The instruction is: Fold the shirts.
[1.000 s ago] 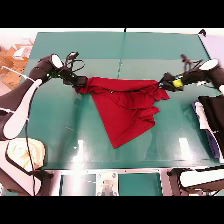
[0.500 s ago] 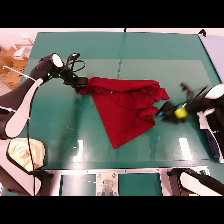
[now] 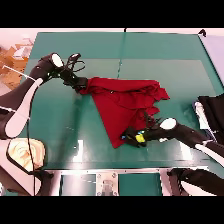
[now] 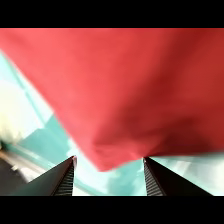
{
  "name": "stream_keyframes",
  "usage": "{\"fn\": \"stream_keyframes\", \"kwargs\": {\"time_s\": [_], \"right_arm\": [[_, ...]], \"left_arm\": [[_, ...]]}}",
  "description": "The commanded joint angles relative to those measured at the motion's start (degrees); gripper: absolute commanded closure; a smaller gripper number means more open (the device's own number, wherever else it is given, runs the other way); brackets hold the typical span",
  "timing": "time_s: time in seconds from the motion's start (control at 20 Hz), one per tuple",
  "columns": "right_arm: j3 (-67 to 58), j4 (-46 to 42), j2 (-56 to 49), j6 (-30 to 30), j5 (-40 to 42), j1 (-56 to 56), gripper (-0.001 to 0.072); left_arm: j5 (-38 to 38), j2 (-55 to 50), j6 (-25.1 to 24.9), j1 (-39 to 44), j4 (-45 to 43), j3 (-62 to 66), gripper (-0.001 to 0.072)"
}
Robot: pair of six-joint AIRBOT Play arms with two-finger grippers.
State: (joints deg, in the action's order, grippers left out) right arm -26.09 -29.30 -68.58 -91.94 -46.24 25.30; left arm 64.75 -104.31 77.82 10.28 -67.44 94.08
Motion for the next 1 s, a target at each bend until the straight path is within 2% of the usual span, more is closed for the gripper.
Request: {"fn": "stream_keyframes", "kwargs": {"time_s": [0.0, 0.05, 0.1, 0.2, 0.25, 0.35, 0.5, 0.6, 0.7, 0.75, 0.95], "right_arm": [[-4.44, 3.37, -6.69, 0.04, 4.90, 6.84, 0.0223], [-6.12, 3.34, -8.15, 0.87, 4.85, 7.26, 0.0225], [-7.23, 3.32, -9.03, 1.18, 4.81, 7.37, 0.0265], [-8.07, 3.19, -9.27, 4.87, 4.63, 7.21, 0.0659], [-8.07, 2.75, -9.20, 5.64, 4.02, 6.80, 0.0692], [-8.07, -1.27, -8.55, 5.49, 0.20, 4.68, 0.0692], [-8.07, -11.52, -3.34, 1.99, -7.61, -4.07, 0.0692], [-8.11, -21.29, 2.69, -1.99, -12.28, -12.17, 0.0693], [-8.87, -27.98, 8.74, -3.50, -15.78, -20.83, 0.0692], [-9.60, -29.40, 11.52, -3.43, -17.57, -25.03, 0.0692], [-15.23, -30.21, 19.85, 0.07, -23.06, -34.88, 0.0693]], "left_arm": [[0.83, 0.09, -1.14, -0.04, -0.07, 0.09, 0.0683], [1.29, 0.09, -1.46, -0.04, -0.07, 0.09, 0.0683], [1.73, 0.09, -1.46, -0.04, -0.13, 0.09, 0.0683], [2.56, 0.33, -1.42, -0.04, -1.40, 0.11, 0.0683], [3.58, 0.44, -1.38, -0.04, -2.86, 0.79, 0.0684], [7.80, 0.50, -0.68, -0.07, -8.74, 4.63, 0.0684], [13.35, 1.36, 3.65, -2.73, -15.26, 10.60, 0.0685], [16.83, 3.08, 5.77, -6.19, -14.64, 10.45, 0.0684], [23.50, 3.37, 6.21, -8.92, -14.56, 10.10, 0.0685], [26.43, 3.43, 6.21, -9.64, -14.12, 9.70, 0.0685], [29.18, 8.68, 6.54, -9.92, -9.33, 3.23, 0.0685]]}}
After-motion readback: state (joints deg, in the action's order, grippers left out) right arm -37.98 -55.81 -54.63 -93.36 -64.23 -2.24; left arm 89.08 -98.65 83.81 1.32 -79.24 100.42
